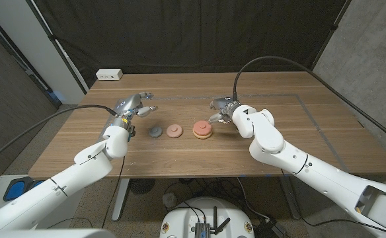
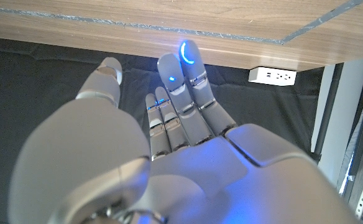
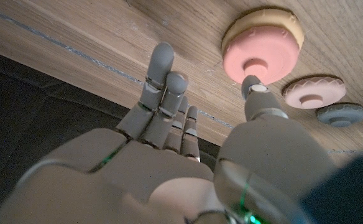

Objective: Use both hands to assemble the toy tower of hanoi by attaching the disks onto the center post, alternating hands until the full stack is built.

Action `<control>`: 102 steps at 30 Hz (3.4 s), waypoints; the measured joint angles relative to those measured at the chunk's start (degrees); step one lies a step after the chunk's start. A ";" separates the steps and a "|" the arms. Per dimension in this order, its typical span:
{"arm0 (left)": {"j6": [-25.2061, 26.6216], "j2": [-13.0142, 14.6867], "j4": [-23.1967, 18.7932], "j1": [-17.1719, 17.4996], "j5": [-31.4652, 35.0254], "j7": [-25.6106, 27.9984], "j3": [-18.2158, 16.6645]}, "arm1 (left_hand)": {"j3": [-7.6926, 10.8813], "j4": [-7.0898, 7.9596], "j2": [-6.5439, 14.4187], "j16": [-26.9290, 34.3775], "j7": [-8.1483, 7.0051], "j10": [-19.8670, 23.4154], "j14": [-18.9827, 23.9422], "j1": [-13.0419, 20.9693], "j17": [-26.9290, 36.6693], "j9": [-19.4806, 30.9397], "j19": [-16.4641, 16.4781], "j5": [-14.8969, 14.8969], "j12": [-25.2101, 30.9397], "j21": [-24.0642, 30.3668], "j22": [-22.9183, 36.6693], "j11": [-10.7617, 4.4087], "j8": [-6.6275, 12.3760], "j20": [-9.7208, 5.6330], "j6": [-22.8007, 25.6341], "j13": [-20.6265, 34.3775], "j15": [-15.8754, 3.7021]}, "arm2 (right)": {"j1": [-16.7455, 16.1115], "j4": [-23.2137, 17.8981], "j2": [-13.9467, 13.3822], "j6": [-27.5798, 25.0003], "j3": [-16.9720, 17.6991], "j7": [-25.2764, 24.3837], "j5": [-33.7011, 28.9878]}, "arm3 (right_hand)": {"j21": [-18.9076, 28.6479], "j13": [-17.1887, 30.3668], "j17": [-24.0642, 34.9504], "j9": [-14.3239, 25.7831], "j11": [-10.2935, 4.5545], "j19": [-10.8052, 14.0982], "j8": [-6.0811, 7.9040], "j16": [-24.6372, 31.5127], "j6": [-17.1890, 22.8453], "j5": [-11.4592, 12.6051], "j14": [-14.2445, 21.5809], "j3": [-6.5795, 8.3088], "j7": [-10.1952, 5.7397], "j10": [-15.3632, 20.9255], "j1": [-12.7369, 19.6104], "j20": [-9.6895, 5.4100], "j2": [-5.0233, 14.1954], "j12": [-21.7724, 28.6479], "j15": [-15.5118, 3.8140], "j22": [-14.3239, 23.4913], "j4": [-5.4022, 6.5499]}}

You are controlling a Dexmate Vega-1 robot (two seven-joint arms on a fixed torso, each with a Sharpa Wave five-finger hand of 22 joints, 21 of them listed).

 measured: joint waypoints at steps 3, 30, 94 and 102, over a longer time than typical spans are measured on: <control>0.60 0.01 -0.51 0.29 0.13 0.19 -0.19 | 0.00 0.00 0.00 0.00 0.00 0.00 0.00 0.00 0.00 0.00 0.00 0.00 -0.46 0.00 0.00 0.00 0.00 0.00 0.00 0.00 0.00 | -0.76 -0.51 -0.64 0.00 0.84 -1.33 0.73 | 0.00 0.13 0.45 0.00 -0.40 0.00 0.00 0.00 0.29 0.23 0.23 0.37 -0.29 0.39 0.01 0.00 0.01 0.00 0.23 0.00 -0.37; 2.02 -0.11 -1.68 0.69 0.78 0.18 -0.71 | 0.31 -0.32 -0.25 0.00 0.18 -0.45 0.00 -0.25 0.01 -0.01 -0.20 0.00 -0.46 0.22 -0.26 -0.02 -0.34 0.21 -0.18 0.01 0.00 | -8.70 -3.56 -5.56 -0.65 6.73 -11.21 4.75 | 1.22 1.17 2.31 0.54 -1.02 0.82 0.00 1.39 1.01 0.67 2.09 1.17 -1.02 1.01 3.63 0.01 -0.60 -0.01 -0.40 0.79 -1.18; 5.05 6.82 -4.43 -5.92 3.20 -13.47 3.86 | 1.03 -0.40 -0.63 0.00 0.41 -1.77 -0.33 -0.11 -0.45 -0.01 -0.92 0.00 -0.45 1.10 -0.79 0.70 -0.67 0.09 -1.45 0.27 0.10 | -14.28 -3.57 -10.41 -6.98 7.70 -32.24 15.85 | 1.83 1.96 2.91 0.38 -1.72 0.80 0.00 2.17 2.02 0.67 2.96 2.04 -1.22 3.16 6.33 0.01 -0.75 -0.28 -0.92 1.03 -0.29; 4.45 9.14 -5.43 -6.68 3.78 -16.80 4.23 | 0.86 -0.22 -0.72 0.00 0.41 -1.77 -0.33 -0.20 -0.54 -0.02 -1.24 0.00 -0.46 1.10 -0.79 0.70 -0.67 0.39 -1.45 0.54 0.10 | -14.07 -3.83 -10.46 -7.69 7.15 -32.59 15.98 | 1.83 2.25 2.75 0.09 -1.72 0.80 0.00 2.17 2.02 0.67 2.96 2.03 -1.22 3.16 6.33 0.01 -0.75 -0.28 -0.92 1.03 -0.30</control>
